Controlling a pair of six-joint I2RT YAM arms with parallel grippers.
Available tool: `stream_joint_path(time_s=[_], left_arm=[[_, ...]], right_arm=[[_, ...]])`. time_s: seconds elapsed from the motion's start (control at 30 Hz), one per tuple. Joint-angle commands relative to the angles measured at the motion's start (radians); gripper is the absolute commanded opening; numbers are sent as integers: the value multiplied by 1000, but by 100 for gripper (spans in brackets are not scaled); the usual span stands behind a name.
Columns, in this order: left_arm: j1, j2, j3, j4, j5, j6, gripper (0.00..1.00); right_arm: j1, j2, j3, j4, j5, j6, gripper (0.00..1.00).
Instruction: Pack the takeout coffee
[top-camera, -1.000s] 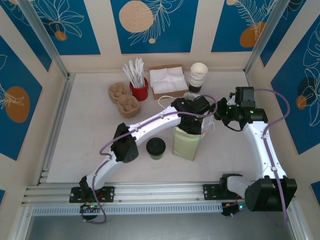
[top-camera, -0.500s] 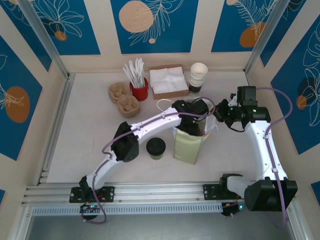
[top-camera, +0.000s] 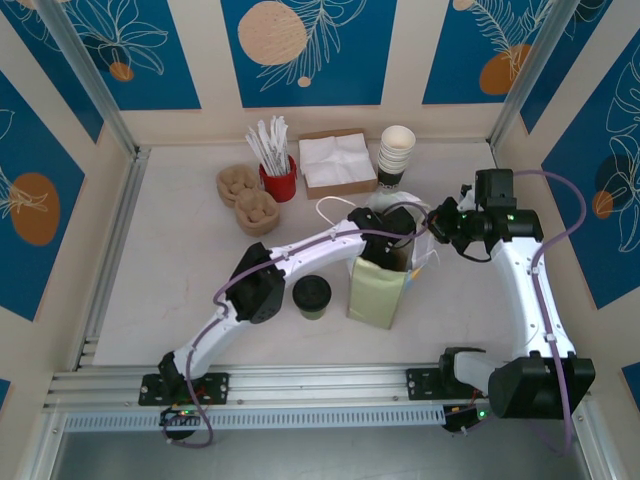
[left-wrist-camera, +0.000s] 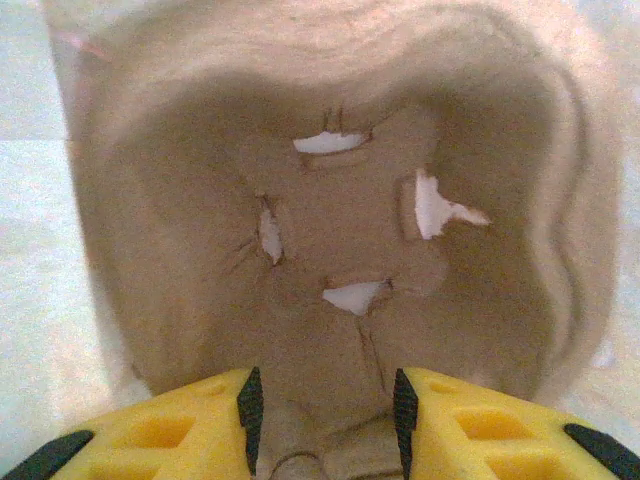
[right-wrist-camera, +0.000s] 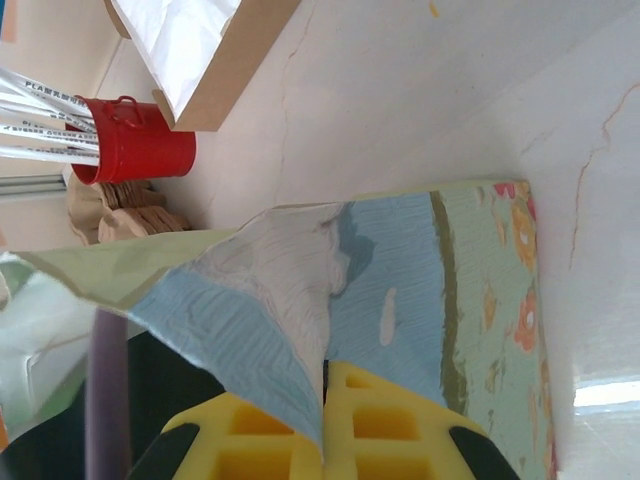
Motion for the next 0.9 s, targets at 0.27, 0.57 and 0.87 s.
stream_joint_path(time_s=[0.27,0.57,0.87], left_arm=[[9,48,-44,13,34,-12,40],[8,37,-97,63,48,-14,40],[10,20,-97,85,33,-14,44]], right_arm=[[-5,15,61,-90,-15,-38,1],[-5,17,89,-84,-38,-37,0],[-5,22,126,-82,-78,-29,0]])
